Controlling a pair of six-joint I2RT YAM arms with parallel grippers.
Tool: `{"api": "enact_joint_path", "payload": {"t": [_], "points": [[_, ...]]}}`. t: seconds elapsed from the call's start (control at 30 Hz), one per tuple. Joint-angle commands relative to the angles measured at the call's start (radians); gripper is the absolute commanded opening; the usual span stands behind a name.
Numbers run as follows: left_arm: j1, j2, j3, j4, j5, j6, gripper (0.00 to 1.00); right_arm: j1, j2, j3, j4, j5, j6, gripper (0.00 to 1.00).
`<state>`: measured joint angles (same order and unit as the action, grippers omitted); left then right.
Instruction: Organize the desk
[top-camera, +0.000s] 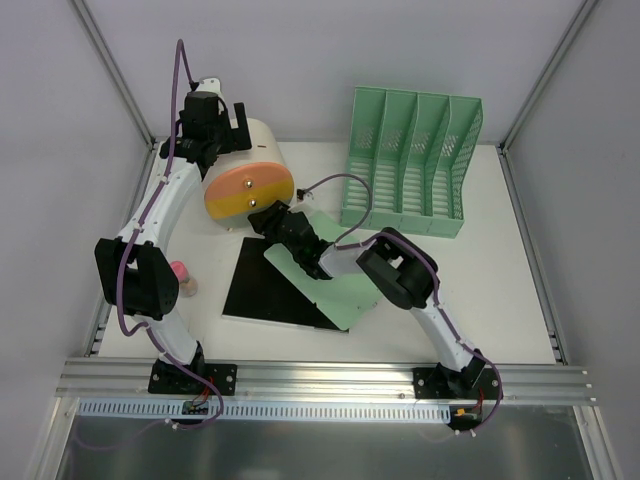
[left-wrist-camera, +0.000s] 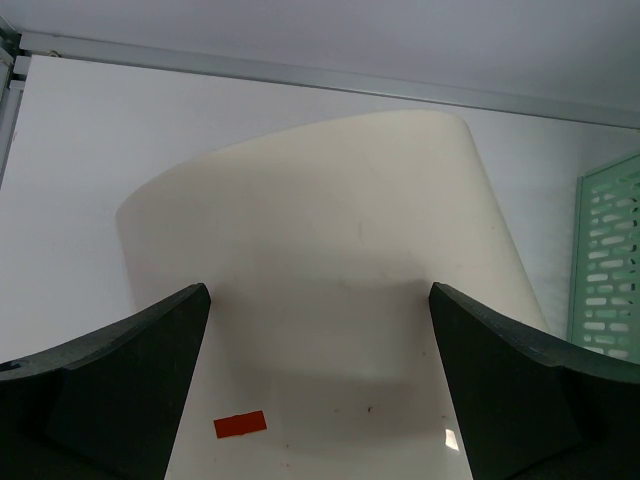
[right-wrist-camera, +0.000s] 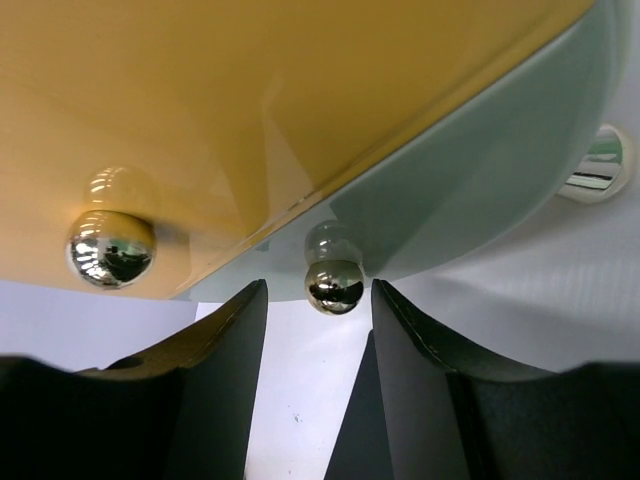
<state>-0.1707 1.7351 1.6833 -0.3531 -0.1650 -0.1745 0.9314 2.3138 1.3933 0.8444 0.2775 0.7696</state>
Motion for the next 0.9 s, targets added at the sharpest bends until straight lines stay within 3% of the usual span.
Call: {"api": "enact_joint_path", "payload": {"t": [0.0,0.87], "points": [[-0.004,0.011,-0.033,-0.099,0.004,0.015,0.94,-0.008,0.004,0.039,0.016,0.054,-0.009,0.50],[-0.004,0.011,-0.030,-0.099,0.013,0.013,0.94,-0.011,0.032,0.096,-0.065,0.052,-0.026,0.42]]}}
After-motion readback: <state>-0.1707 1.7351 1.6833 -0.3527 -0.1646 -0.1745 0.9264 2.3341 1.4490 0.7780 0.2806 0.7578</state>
